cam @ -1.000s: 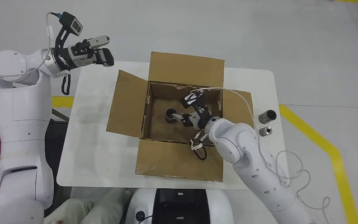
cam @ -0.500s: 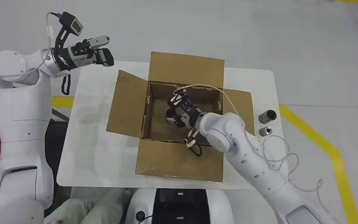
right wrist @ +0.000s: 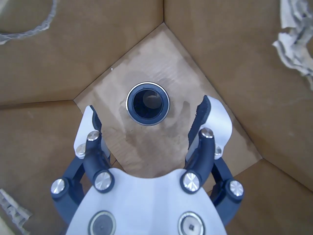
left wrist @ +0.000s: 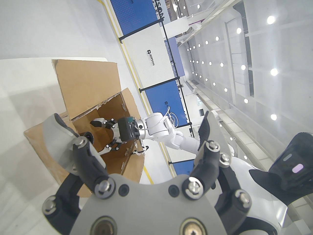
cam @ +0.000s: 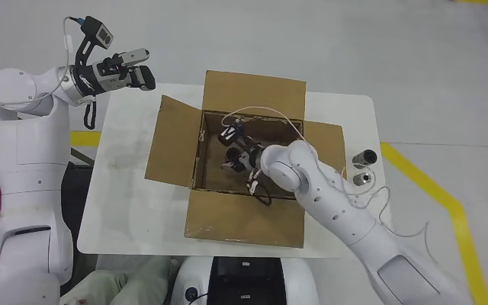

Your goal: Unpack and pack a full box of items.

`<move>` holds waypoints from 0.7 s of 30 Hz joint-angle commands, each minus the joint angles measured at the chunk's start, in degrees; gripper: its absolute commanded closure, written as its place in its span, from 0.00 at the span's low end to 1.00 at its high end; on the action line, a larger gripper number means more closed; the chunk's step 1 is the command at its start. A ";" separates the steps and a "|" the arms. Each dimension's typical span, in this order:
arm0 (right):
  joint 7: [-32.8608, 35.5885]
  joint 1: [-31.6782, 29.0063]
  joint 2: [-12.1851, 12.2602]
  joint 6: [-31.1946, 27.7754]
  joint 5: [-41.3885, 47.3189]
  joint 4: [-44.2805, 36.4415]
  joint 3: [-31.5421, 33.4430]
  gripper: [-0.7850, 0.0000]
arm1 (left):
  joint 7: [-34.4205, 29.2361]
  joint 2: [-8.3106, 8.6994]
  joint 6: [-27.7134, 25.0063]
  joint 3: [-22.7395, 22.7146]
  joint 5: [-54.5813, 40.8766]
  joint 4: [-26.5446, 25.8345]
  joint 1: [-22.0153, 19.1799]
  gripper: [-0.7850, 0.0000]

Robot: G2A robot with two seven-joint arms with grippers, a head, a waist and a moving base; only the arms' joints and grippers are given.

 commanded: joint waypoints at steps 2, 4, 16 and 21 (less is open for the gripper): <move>-0.09 1.29 -0.80 0.40 0.58 2.45 -1.11 0.08 | 0.00 0.00 0.00 0.00 0.00 0.00 0.00 0.00; -0.12 2.08 -1.35 0.60 1.02 3.94 -1.78 0.08 | 0.00 0.00 0.00 0.00 0.00 0.00 0.00 0.00; -0.04 4.33 -3.54 0.43 2.45 9.45 -3.85 0.48 | 0.00 0.00 0.00 0.00 0.00 0.00 0.00 0.00; -0.21 4.35 -3.89 0.13 2.59 10.06 -3.65 0.69 | 0.00 0.00 0.00 0.00 0.00 0.00 0.00 0.00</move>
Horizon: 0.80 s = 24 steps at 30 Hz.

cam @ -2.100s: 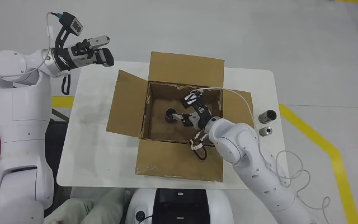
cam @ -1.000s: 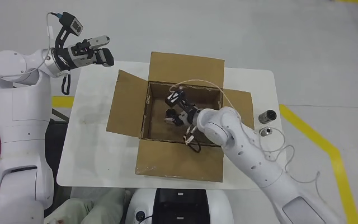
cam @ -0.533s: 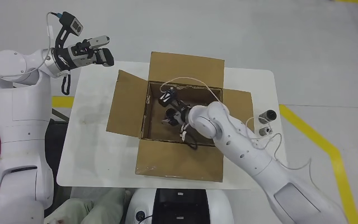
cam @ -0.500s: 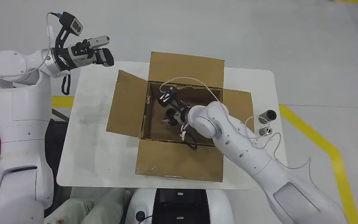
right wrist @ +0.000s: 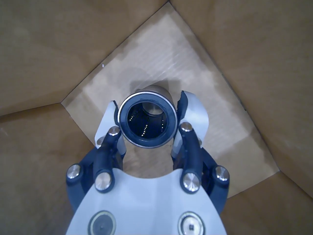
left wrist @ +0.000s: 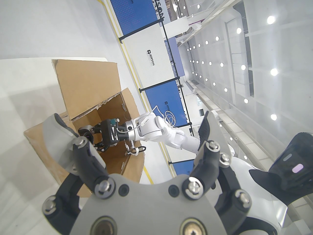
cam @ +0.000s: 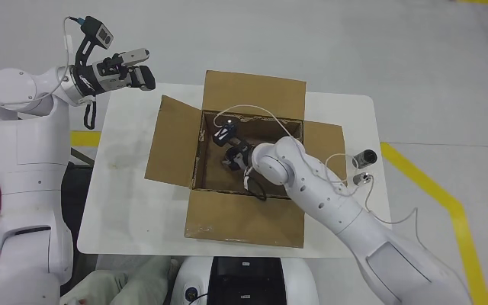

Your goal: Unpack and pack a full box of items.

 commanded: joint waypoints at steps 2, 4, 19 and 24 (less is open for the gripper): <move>-0.11 -0.18 -0.07 -0.08 -0.19 -0.07 0.30 0.77 | 0.00 0.00 0.00 0.00 0.00 0.00 0.00 0.00; -0.15 -0.42 -0.04 -0.05 -0.39 -0.43 0.64 0.95 | 0.00 0.00 0.00 0.00 0.00 0.00 0.00 0.00; 2.86 -8.70 3.11 0.99 -5.95 -16.15 7.90 1.00 | 0.00 0.00 0.00 0.00 0.00 0.00 0.00 0.00; 3.80 -13.05 4.52 1.38 -8.66 -23.73 11.44 1.00 | 0.00 0.00 0.00 0.00 0.00 0.00 0.00 0.00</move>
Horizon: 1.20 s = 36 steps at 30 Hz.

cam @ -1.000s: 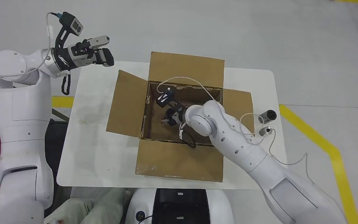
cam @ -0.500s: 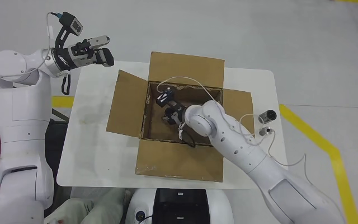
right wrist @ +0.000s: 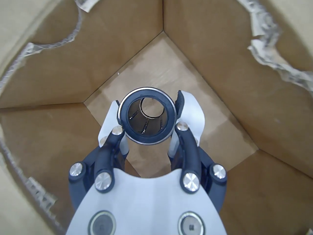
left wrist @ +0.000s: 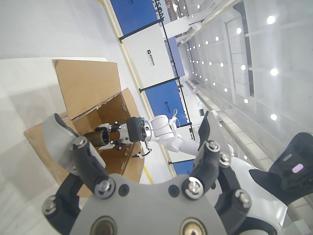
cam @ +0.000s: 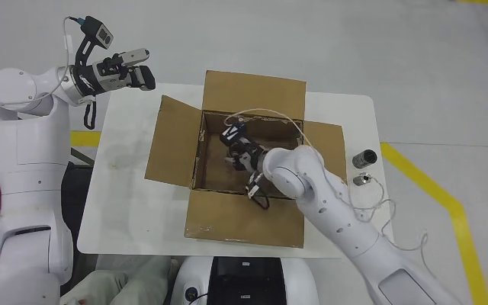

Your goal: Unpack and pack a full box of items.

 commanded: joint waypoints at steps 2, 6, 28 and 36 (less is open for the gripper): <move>0.31 -2.74 0.78 0.38 -1.65 -4.56 2.16 1.00 | 0.00 0.00 0.00 0.00 0.00 0.00 0.00 0.00; 0.68 -6.58 1.77 1.04 -3.99 -10.35 5.05 1.00 | 0.00 0.00 0.00 0.00 0.00 0.00 0.00 0.00; -1.95 -25.55 5.19 1.33 -10.79 -31.36 16.62 1.00 | 0.00 0.00 0.00 0.00 0.00 0.00 0.00 0.00; -2.30 -26.34 5.30 1.03 -10.94 -31.90 16.78 1.00 | 0.00 0.00 0.00 0.00 0.00 0.00 0.00 0.00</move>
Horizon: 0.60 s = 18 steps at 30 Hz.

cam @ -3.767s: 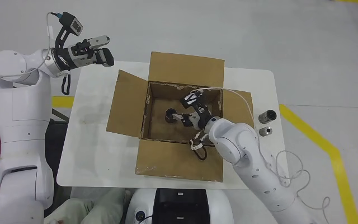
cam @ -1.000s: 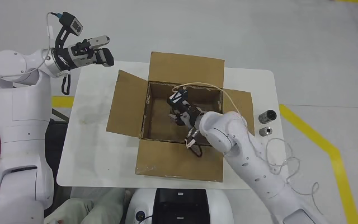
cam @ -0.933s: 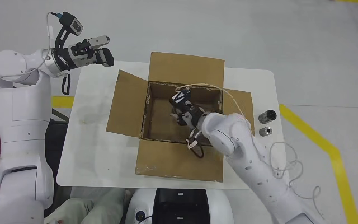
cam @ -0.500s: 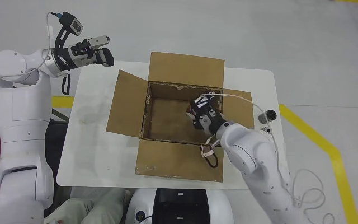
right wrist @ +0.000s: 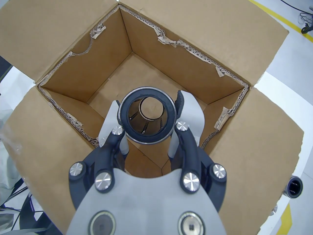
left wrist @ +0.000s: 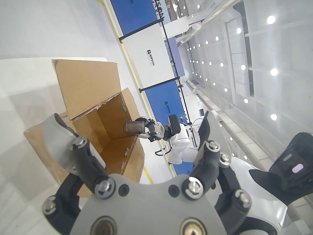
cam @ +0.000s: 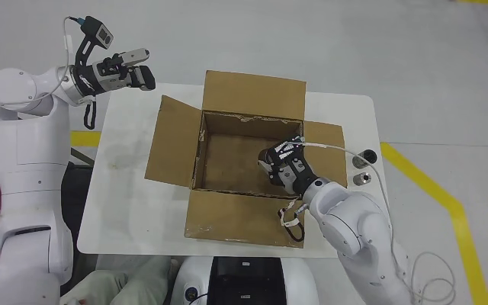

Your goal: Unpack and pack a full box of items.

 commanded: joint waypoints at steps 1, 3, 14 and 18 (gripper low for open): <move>0.00 0.00 0.00 0.00 0.01 0.00 0.00 1.00 | 0.00 0.00 0.00 0.00 0.00 0.00 0.00 0.00; 0.00 0.00 0.00 0.00 0.01 0.00 0.00 1.00 | 0.00 0.00 0.00 0.00 0.00 0.00 0.00 0.00; 0.00 0.00 0.00 0.00 0.01 0.00 0.00 1.00 | 0.00 0.00 0.00 0.00 0.00 0.00 0.00 0.00; -0.77 -0.31 0.03 -0.03 0.12 0.13 0.19 1.00 | 0.00 0.00 0.00 0.00 0.00 0.00 0.00 0.00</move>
